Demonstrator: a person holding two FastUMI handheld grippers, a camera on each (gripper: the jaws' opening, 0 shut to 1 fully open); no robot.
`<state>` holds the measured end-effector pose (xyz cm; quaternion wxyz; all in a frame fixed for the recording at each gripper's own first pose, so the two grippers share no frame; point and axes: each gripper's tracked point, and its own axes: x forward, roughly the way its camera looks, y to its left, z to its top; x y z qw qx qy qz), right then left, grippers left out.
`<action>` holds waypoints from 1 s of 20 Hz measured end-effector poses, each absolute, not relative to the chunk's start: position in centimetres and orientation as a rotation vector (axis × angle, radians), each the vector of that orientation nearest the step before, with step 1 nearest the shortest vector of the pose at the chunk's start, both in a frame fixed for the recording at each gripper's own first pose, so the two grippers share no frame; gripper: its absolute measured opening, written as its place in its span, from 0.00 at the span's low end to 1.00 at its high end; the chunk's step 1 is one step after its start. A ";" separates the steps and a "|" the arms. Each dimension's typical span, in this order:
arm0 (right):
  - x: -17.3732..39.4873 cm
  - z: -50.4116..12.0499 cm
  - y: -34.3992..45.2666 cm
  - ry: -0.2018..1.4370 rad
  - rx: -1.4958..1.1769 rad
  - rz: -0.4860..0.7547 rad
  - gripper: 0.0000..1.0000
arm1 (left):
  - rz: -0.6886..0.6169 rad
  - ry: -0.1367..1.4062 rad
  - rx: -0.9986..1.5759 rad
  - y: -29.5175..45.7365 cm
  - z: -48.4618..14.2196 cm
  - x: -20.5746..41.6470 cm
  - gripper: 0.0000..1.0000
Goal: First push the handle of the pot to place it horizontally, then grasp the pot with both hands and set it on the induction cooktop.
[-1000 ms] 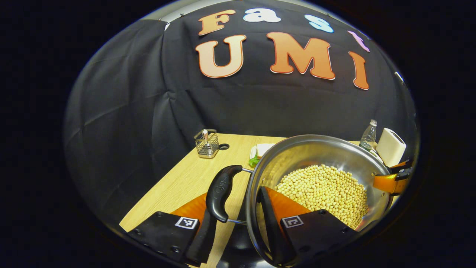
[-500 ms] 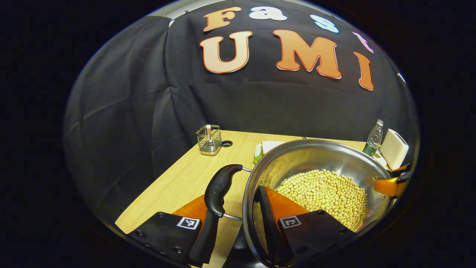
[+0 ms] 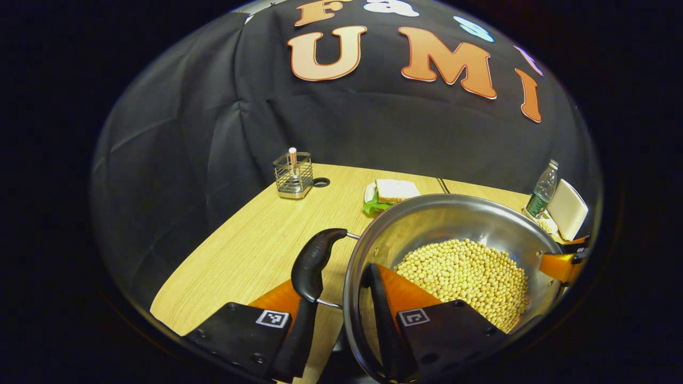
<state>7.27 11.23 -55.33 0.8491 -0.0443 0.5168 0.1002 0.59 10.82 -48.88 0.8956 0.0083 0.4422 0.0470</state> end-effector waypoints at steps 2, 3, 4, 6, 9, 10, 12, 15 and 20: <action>7.2 -55.2 11.2 1.081 -0.093 0.204 0.63 | 0.091 0.928 0.002 10.8 -49.4 0.2 0.60; 7.3 -55.1 11.2 1.074 -0.087 0.204 0.63 | 0.087 0.929 -0.007 10.7 -49.2 0.1 0.58; 7.2 -55.0 11.2 1.077 -0.078 0.206 0.63 | 0.085 0.910 -0.015 10.7 -49.0 0.4 0.59; 7.1 -54.6 11.3 1.080 -0.061 0.222 0.65 | 0.095 0.924 0.006 11.1 -49.2 0.3 0.62; 8.1 -53.6 11.2 1.023 -0.051 0.224 0.70 | 0.110 0.868 0.045 12.0 -47.9 1.2 0.74; 8.6 -53.1 11.0 0.988 -0.048 0.222 0.71 | 0.115 0.840 0.065 12.3 -47.1 1.7 0.78; 9.3 -51.6 10.7 0.939 -0.032 0.225 0.74 | 0.126 0.777 0.104 12.9 -45.2 2.6 0.83; 10.6 -49.1 9.6 0.830 -0.030 0.206 0.81 | 0.115 0.672 0.131 12.4 -40.9 3.9 0.89; 11.9 -42.2 6.8 0.619 -0.010 0.190 0.84 | 0.053 0.486 0.118 8.5 -31.1 5.3 0.96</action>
